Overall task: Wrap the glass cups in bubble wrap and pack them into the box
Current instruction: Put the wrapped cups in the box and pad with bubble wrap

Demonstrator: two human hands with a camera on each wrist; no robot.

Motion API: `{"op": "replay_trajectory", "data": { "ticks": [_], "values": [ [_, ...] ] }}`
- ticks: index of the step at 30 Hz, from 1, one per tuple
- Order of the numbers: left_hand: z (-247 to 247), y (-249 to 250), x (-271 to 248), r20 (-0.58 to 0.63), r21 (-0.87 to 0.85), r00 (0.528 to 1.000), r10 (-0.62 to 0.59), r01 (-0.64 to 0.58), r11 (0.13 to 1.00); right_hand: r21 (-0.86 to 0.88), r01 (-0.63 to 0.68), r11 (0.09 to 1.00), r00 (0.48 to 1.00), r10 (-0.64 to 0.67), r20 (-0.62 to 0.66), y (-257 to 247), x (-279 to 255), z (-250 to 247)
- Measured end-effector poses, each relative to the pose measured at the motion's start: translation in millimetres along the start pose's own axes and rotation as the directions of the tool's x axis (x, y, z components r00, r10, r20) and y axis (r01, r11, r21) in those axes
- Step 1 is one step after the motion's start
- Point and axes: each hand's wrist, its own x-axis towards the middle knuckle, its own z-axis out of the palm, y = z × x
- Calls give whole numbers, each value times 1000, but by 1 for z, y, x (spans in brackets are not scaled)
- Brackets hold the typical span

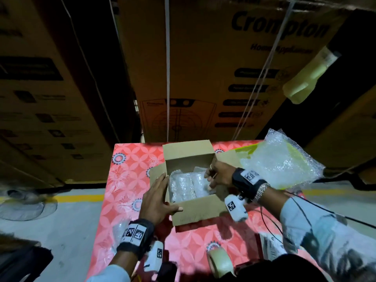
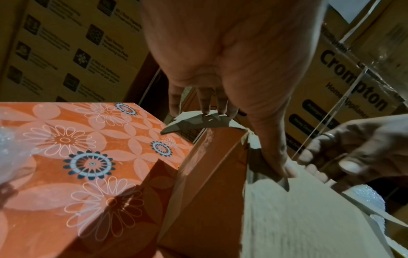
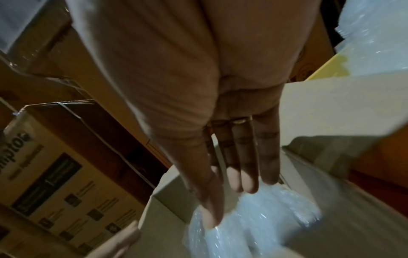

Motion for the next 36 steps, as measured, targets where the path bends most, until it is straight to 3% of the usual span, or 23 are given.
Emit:
{"op": "replay_trajectory", "data": {
  "ticks": [7, 11, 19, 24, 27, 29, 32, 36],
  "values": [
    [-23, 0, 9, 94, 83, 995, 41, -49, 995, -77, 69, 995, 973, -84, -214, 16, -52, 80],
    [-28, 15, 2, 81, 75, 995, 61, -67, 995, 107, 130, 986, 915, -77, -396, 18, -68, 95],
    [-6, 74, -18, -22, -29, 952, 306, -307, 951, 455, 282, 845, 808, 46, -587, 57, -108, 60],
    [26, 125, -8, 28, -160, 889, 457, -447, 880, 514, 298, 805, 768, 118, -629, 109, -123, 28],
    [56, 149, 10, 57, -167, 881, 469, -455, 875, 556, 286, 780, 776, 151, -612, 140, -119, 8],
    [77, 168, 22, 74, -172, 905, 419, -402, 899, 564, 244, 789, 809, 156, -567, 163, -109, -8],
    [107, 193, 37, 71, -156, 929, 363, -349, 924, 491, 164, 855, 851, 128, -509, 192, -81, -30],
    [136, 211, 47, 33, -126, 967, 252, -246, 961, 299, 121, 947, 866, 47, -497, 203, -38, -51]
  ]
}}
